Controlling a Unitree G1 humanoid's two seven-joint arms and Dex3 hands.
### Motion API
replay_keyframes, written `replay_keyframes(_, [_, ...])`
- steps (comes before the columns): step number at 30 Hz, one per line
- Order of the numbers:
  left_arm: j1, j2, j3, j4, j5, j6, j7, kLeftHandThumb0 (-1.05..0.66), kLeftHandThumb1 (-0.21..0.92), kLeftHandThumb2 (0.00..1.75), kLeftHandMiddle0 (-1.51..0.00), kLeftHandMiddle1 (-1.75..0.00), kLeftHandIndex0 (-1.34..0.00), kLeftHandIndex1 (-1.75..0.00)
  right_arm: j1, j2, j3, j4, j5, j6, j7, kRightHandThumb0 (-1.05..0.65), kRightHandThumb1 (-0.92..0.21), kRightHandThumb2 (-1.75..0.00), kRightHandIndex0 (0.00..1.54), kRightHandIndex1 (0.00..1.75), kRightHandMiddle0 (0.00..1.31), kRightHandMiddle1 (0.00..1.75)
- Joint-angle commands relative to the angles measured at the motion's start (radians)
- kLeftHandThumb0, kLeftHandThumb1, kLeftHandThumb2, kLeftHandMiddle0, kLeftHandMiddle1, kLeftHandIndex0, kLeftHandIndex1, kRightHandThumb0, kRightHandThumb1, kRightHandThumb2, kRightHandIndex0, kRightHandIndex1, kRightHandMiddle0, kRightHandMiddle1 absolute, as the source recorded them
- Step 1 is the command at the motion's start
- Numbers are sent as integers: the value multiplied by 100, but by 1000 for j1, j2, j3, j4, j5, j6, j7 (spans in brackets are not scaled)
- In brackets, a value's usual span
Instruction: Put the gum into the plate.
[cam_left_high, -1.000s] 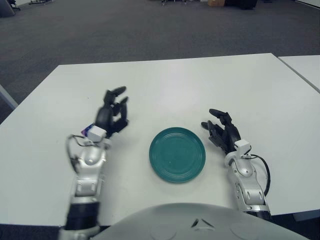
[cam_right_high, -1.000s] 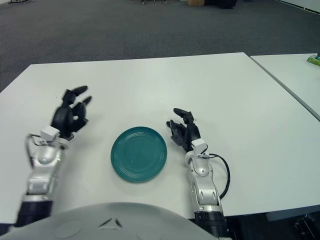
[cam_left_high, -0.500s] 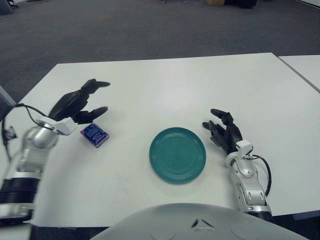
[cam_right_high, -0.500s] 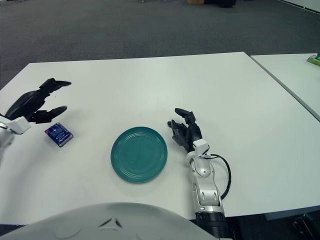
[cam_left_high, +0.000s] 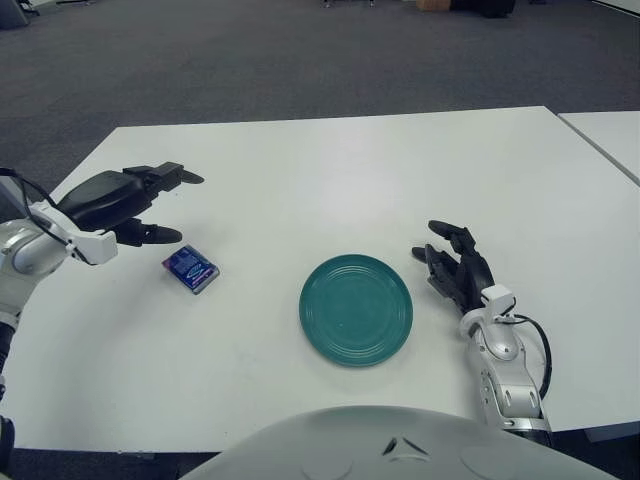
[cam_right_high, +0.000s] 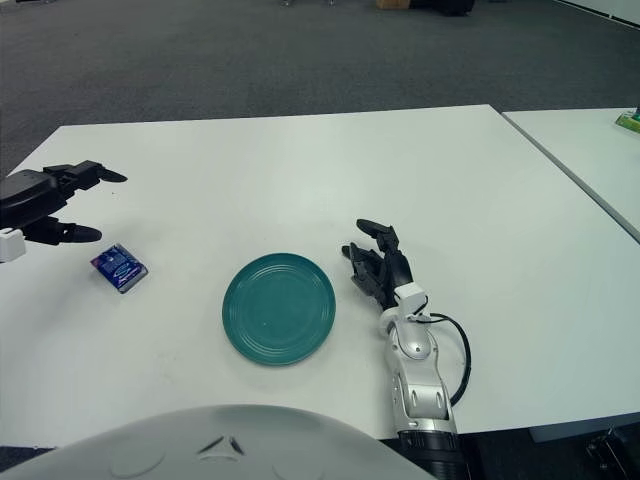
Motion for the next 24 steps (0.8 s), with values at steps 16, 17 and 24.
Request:
replay_keyframes(16, [-65, 14, -142, 152, 125, 25, -37, -80, 85, 7, -16, 0, -5, -94, 17, -11, -7, 22, -14, 30, -9, -53, -92, -62, 51, 61, 6, 96])
replay_keyframes(17, [-69, 12, -147, 163, 129, 24, -34, -79, 84, 7, -15, 0, -5, -94, 17, -11, -7, 22, -15, 30, -10, -53, -92, -62, 51, 61, 6, 96])
replay_keyframes(24, [-130, -28, -236, 353, 223, -20, 76, -75, 71, 34, -15, 0, -2, -101, 13, -12, -9, 28, -23, 37, -17, -55, -92, -63, 52, 61, 6, 95])
